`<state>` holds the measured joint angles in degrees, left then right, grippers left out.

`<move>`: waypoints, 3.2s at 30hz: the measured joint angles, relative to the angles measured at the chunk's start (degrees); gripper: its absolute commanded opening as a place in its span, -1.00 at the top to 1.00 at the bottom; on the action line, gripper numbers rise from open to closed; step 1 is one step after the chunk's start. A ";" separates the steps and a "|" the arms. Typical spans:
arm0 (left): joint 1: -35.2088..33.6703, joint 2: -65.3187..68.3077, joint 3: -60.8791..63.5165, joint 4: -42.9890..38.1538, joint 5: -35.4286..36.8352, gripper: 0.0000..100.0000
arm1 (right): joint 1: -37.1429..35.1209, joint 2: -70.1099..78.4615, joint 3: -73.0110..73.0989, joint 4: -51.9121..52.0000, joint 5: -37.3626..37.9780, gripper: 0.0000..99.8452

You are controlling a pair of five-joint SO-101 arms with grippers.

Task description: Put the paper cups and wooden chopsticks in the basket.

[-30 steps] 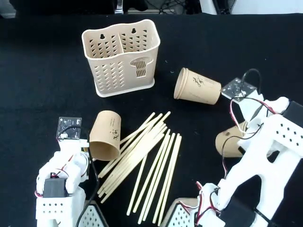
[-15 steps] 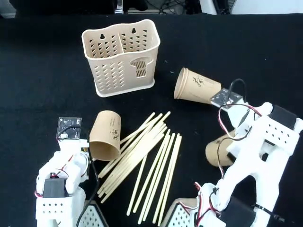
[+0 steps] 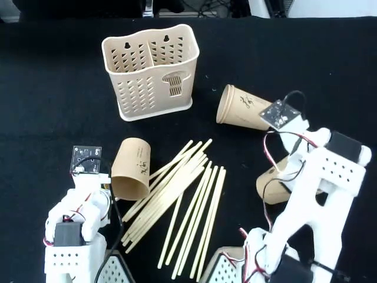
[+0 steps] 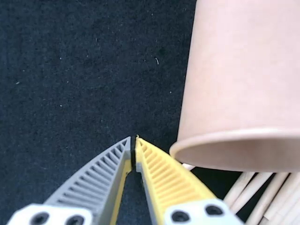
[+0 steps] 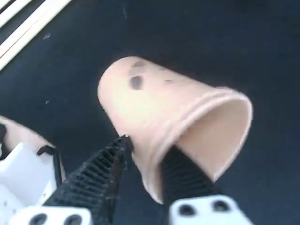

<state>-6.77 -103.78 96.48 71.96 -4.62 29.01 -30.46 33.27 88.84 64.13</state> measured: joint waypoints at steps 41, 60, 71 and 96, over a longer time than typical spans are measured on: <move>0.00 0.00 0.00 0.00 0.00 0.93 | -2.37 -10.90 -0.62 -2.81 -4.40 0.65; 0.00 0.00 0.00 0.00 0.00 0.93 | -19.87 -39.12 1.32 0.62 -35.52 0.97; 0.00 0.00 0.00 0.00 0.00 0.93 | -38.68 -46.33 27.43 -13.63 -40.70 0.97; -6.59 0.00 -5.98 -1.49 -9.32 0.50 | -45.45 -46.77 42.81 -27.52 -47.47 0.64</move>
<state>-13.36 -103.78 90.51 70.46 -13.93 -16.44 -77.23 76.09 61.32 16.66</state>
